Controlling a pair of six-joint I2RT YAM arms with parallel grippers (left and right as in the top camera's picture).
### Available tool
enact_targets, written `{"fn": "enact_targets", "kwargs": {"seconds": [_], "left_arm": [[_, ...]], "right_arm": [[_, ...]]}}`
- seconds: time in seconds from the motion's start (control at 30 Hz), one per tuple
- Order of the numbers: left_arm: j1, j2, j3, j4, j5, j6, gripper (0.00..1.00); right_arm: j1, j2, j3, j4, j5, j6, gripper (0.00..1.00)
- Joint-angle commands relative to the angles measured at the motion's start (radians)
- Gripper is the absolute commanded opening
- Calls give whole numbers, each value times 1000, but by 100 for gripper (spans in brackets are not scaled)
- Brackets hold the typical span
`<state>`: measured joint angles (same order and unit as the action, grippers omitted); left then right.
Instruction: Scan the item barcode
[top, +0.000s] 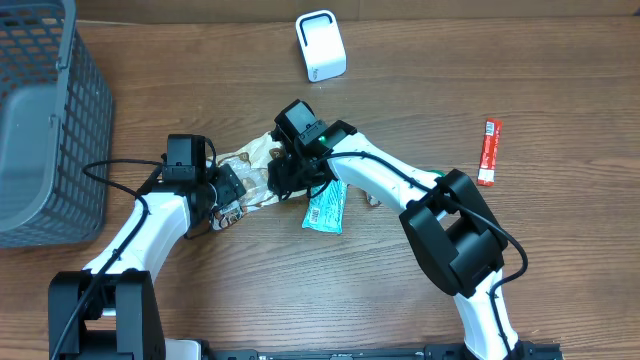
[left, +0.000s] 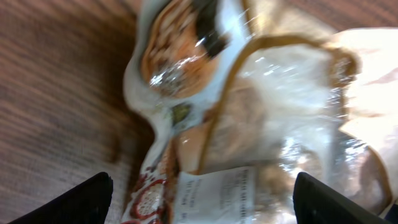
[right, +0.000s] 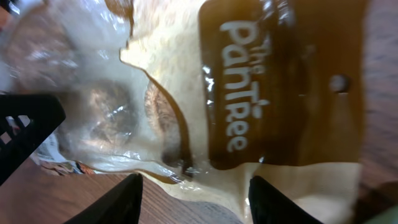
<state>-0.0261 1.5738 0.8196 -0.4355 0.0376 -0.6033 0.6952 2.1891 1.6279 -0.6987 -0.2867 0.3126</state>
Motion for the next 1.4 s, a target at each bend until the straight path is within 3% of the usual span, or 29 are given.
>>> {"fn": "enact_targets", "kwargs": {"seconds": [0.0,0.33,0.9,1.1,1.23,1.37], "left_arm": [[-6,8,-7,30,-22,29,84],[-6,8,-8,70,-23,51,84],[-6,120,-8,87,-89,51,84],[-6,120,-7,89,3,109,60],[-5,102,-3,66,33,174,25],[11,50,1,42,34,178,16]], "right_arm": [[4,-66,24,21,125,1,60],[4,-19,19,170,200,-6,67],[11,42,16,151,199,-29,67],[11,42,16,145,196,-29,67],[11,42,16,139,196,-29,67],[10,34,18,144,195,-32,69]]}}
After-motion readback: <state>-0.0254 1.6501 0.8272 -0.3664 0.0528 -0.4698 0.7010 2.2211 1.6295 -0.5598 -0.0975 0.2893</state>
